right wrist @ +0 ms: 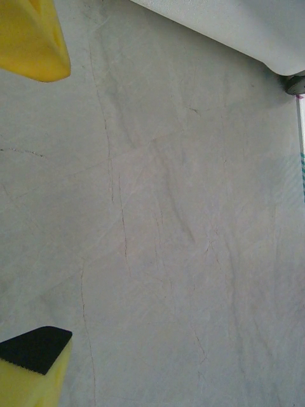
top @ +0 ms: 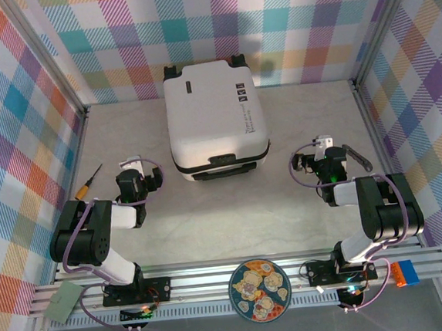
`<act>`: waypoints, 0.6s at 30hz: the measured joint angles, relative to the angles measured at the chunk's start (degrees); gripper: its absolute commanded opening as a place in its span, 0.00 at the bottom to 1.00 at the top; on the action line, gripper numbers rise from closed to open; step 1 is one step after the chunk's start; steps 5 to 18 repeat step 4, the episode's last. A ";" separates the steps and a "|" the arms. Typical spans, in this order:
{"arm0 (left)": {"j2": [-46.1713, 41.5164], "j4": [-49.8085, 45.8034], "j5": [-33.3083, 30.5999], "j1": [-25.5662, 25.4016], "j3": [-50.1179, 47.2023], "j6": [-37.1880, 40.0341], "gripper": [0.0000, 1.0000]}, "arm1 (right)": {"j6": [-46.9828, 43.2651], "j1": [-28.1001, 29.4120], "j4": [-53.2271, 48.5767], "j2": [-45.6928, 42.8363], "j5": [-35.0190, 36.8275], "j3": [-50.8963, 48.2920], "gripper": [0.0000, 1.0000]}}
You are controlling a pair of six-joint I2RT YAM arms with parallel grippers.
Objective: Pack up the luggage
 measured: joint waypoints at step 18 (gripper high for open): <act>0.00 0.00 0.00 -0.02 0.00 0.00 1.00 | 0.00 0.00 -0.11 0.00 -0.17 0.00 0.99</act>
